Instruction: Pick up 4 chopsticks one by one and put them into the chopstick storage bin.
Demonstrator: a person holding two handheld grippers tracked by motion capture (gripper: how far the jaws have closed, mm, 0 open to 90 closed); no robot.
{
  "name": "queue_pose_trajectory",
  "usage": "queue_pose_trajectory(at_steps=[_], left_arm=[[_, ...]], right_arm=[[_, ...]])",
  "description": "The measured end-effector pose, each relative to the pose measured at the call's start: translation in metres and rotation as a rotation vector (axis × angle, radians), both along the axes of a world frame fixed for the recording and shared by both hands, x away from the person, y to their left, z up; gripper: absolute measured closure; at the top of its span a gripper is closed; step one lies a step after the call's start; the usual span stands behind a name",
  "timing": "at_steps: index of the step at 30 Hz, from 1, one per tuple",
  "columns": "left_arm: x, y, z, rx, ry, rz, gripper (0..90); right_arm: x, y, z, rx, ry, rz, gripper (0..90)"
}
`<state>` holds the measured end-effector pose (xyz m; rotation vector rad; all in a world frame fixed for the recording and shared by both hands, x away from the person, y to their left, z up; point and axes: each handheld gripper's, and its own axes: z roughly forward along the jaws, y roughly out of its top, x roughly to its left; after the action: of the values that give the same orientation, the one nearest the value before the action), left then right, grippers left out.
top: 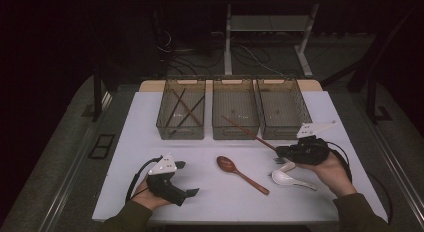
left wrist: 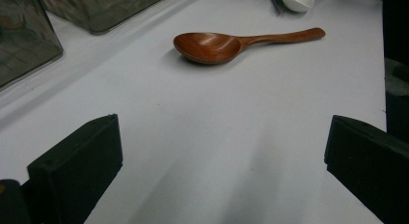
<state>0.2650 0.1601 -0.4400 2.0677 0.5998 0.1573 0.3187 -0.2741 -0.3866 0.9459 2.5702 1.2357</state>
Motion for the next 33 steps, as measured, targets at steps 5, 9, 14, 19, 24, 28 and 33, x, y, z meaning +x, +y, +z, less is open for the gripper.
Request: queue_pose_trajectory(at_steps=[5, 9, 14, 19, 24, 28, 33], left_arm=[[-0.001, -0.001, 0.0, -0.005, -0.002, 0.003, 0.0], [0.0, 0.0, 0.0, 0.001, 0.0, 0.003, 0.0], [0.0, 0.0, 0.0, -0.006, 0.002, 0.003, 0.0], [-0.001, -0.001, 0.0, -0.012, 0.0, 0.006, 0.0], [-0.001, 0.0, 0.0, -0.014, 0.002, 0.008, 0.0], [0.0, 0.0, 0.0, -0.013, 0.003, 0.007, 0.0], [-0.001, 0.0, 0.0, -0.012, 0.002, 0.008, 0.0]], right_arm=[[0.007, 0.011, 0.004, 0.016, -0.003, -0.014, 83.6], [0.012, 0.021, 0.006, 0.019, -0.001, -0.017, 83.6], [0.018, 0.032, 0.01, 0.021, -0.005, -0.018, 83.6], [0.024, 0.045, 0.013, 0.034, -0.003, -0.022, 83.6], [0.031, 0.061, 0.016, 0.029, -0.007, -0.018, 83.6], [0.039, 0.072, 0.017, 0.026, -0.007, -0.029, 83.6], [0.05, 0.09, 0.014, 0.03, 0.012, -0.048, 83.6]])
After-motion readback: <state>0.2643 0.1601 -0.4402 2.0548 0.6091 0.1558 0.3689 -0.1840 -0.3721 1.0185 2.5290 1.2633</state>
